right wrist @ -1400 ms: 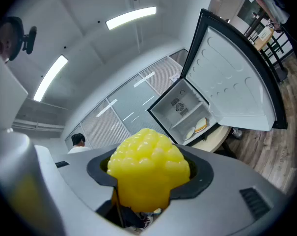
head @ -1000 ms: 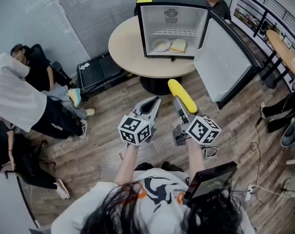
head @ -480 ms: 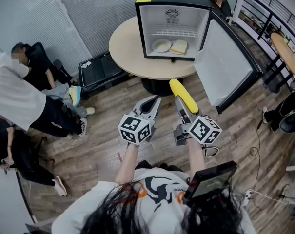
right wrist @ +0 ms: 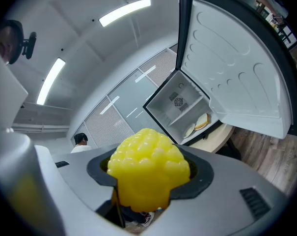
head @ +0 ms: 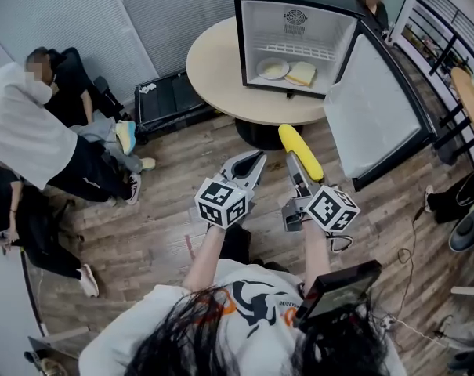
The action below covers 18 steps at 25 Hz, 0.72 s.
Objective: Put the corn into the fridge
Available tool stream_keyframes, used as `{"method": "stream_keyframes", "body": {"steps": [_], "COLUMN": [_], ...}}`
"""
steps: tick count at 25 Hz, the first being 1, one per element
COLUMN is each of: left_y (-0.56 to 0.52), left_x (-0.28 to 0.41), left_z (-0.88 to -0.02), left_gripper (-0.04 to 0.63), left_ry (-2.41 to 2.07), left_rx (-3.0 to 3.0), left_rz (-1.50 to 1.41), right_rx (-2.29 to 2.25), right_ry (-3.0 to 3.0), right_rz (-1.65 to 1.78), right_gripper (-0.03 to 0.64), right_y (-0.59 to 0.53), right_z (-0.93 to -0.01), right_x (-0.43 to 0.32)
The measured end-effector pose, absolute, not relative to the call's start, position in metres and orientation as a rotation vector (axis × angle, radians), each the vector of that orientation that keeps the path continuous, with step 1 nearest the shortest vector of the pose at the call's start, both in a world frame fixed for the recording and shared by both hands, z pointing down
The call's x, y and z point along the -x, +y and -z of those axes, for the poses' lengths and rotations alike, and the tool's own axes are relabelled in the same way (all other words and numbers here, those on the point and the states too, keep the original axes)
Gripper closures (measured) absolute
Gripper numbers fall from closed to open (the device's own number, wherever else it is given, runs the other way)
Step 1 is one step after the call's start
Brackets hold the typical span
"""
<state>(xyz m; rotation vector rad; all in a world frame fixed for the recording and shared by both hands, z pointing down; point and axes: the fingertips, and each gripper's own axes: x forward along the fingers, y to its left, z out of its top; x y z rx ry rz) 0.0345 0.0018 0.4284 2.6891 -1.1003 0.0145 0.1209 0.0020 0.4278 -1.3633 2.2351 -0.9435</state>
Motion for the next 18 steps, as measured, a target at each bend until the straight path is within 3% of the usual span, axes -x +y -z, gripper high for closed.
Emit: {"method": "stream_keyframes", "body": {"steps": [18], "left_y": [-0.149], "left_x": [-0.026], "left_z": [-0.443], "left_gripper": [0.583], "left_ry": [-0.975], "left_rx": [-2.726], "left_rz": [-0.080], "right_rx": [1.458], "right_ry": [2.164], "right_rz": [0.969], "right_gripper": [0.354], "right_y": [-0.139], "right_z": [-0.442], "right_x": [-0.112]}}
